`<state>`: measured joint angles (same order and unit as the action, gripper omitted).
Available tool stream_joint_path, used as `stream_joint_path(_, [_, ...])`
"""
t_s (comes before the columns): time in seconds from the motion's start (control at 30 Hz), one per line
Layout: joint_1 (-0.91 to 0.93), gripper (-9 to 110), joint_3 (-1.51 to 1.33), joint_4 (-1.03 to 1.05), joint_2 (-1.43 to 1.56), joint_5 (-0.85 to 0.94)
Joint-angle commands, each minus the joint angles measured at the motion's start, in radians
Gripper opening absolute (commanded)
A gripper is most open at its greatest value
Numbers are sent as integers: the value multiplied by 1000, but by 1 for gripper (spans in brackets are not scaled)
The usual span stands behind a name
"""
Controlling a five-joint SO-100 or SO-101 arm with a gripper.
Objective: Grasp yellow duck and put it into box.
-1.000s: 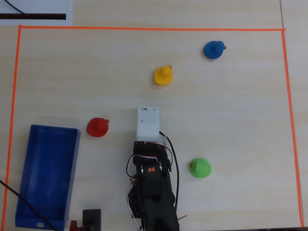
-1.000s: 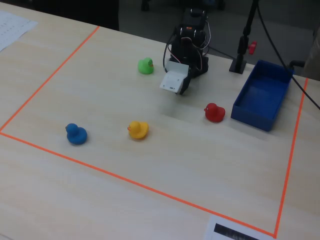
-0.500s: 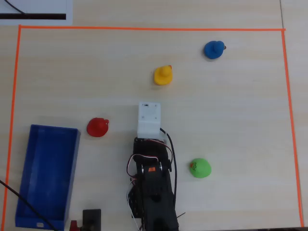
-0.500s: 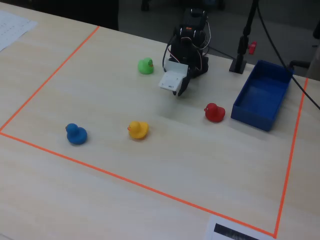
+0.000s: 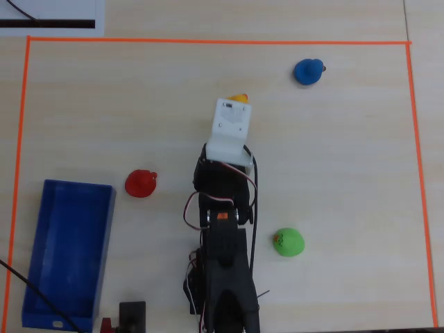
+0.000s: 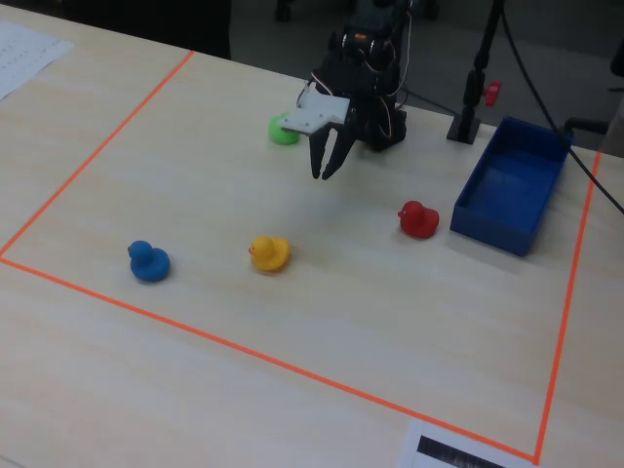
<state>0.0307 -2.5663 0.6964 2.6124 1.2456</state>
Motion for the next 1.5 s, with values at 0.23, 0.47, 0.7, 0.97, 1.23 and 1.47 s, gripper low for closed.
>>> stream_joint_path(0.23, [92,17,710,-144,-781,-101])
stream_joint_path(0.47, [176,21,781,-212,-969,-103])
stream_joint_path(0.7, [242,21,764,-195,-1092,-87])
stream_joint_path(0.97, [232,23,758,-172,-1134,-91])
stream_joint_path(1.23, [192,25,696,-189,-1111,-83])
stream_joint_path(1.47, [175,25,667,-206,-1112,-84])
